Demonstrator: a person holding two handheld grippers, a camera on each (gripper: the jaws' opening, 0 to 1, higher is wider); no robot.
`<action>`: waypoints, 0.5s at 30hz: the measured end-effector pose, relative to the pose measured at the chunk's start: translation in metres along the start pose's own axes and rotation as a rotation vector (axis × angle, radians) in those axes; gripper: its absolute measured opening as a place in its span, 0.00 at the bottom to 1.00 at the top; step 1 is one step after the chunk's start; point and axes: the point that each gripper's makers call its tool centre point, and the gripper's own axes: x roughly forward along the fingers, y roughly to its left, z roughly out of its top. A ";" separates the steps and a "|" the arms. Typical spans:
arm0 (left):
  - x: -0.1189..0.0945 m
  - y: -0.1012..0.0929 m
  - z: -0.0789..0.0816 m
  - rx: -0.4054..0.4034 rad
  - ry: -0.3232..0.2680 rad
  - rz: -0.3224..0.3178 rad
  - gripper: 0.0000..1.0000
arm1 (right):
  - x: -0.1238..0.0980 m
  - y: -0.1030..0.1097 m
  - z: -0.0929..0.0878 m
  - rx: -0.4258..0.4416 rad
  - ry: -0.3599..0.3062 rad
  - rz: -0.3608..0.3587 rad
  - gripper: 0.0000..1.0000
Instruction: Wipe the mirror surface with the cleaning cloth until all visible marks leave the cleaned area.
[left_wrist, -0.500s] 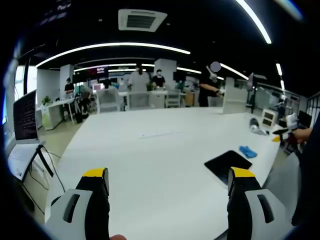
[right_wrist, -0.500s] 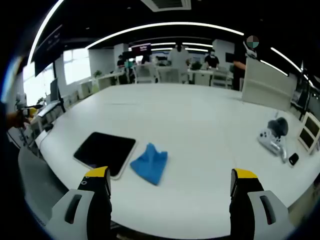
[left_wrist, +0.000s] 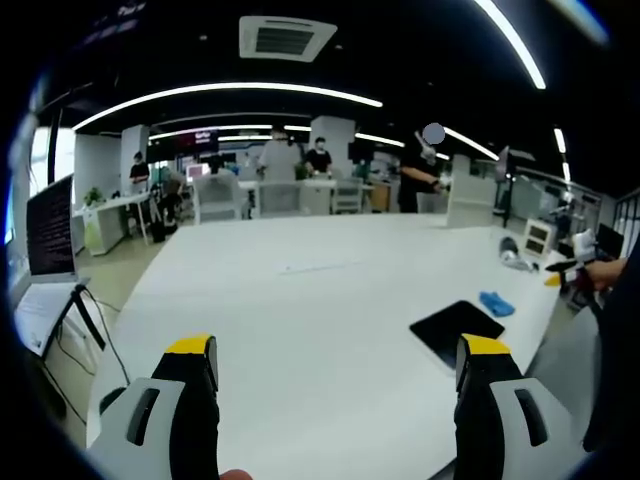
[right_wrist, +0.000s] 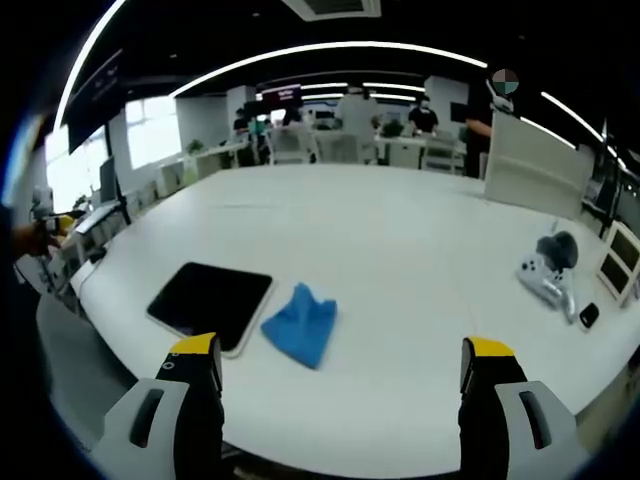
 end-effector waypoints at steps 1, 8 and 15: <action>0.000 0.000 0.000 -0.004 -0.001 0.000 0.99 | 0.000 0.001 0.001 -0.001 -0.004 0.002 0.99; 0.004 -0.001 0.000 -0.008 -0.006 -0.002 0.99 | 0.002 0.005 0.001 -0.003 0.015 0.009 1.00; 0.009 -0.004 -0.001 -0.011 -0.002 -0.011 0.99 | 0.008 0.005 0.015 -0.022 -0.024 0.014 1.00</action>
